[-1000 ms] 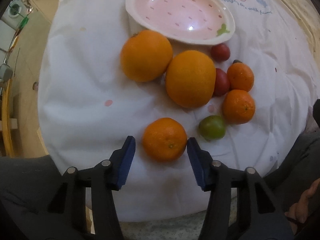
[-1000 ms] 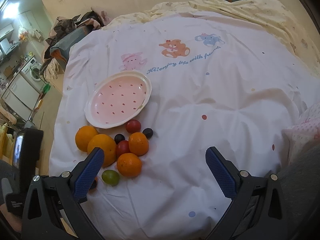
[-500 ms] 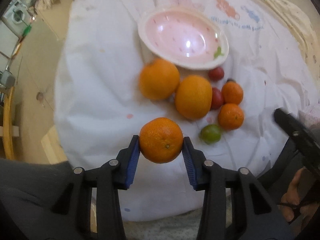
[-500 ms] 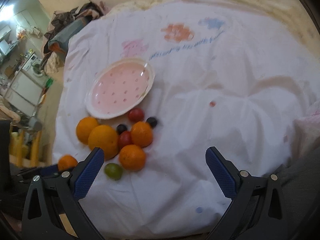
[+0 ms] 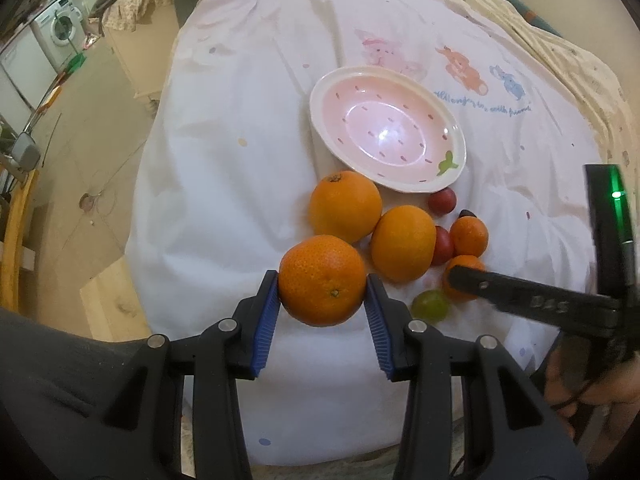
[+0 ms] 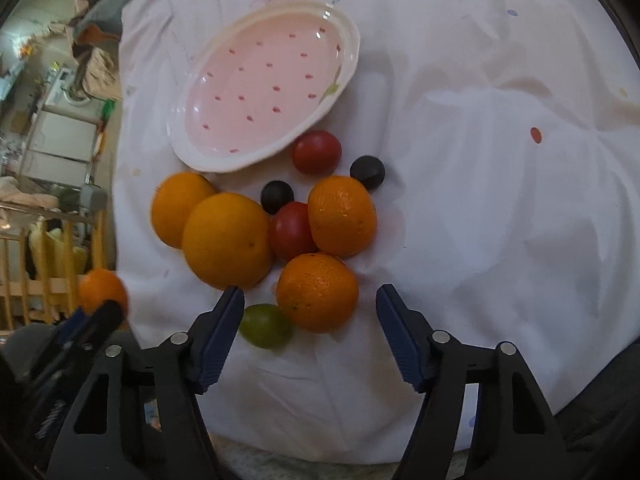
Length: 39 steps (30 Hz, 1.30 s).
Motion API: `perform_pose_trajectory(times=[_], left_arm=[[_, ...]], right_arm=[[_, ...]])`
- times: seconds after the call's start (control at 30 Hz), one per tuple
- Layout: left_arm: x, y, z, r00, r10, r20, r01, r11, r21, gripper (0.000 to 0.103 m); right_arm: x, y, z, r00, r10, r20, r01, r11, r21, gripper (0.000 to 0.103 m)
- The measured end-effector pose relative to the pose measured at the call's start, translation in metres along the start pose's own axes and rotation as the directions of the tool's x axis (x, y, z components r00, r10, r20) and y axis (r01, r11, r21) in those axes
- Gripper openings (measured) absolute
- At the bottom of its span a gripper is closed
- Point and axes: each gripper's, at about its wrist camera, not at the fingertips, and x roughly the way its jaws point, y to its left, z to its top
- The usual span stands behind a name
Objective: Organize fruits
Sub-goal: 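Carry the mandarin to the plate with the left tool while the right tool grasps another mandarin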
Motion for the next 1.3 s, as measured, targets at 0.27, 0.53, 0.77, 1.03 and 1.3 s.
perform_pose_trajectory(times=[0.27,0.53,0.77,1.03,1.3], left_arm=[[-0.001,0.003,0.0,1.0,-0.004,-0.001,0.004,1.0,-0.012,0.038],[0.003,0.005,0.0,1.0,0.005,-0.012,-0.005,1.0,-0.016,0.038],[0.006,0.003,0.0,1.0,0.019,-0.012,-0.02,1.0,-0.014,0.038],[-0.004,0.004,0.028,1.0,0.019,0.016,-0.018,1.0,-0.025,0.038],[-0.006,0.003,0.083,0.998,0.048,0.045,-0.047,0.999,-0.006,0.038]], right_arm=[[0.013,0.003,-0.001,0.998,-0.051,-0.021,0.051,0.998,-0.022,0.046],[-0.005,-0.013,-0.008,0.999,0.021,-0.031,-0.021,1.0,-0.016,0.045],[-0.044,-0.005,-0.01,0.995,0.087,0.039,-0.083,0.992,-0.093,0.045],[-0.085,0.002,0.022,0.984,0.104,0.146,-0.079,0.983,-0.167,0.045],[-0.091,0.014,0.067,0.977,0.109,0.186,-0.073,0.979,-0.191,0.045]])
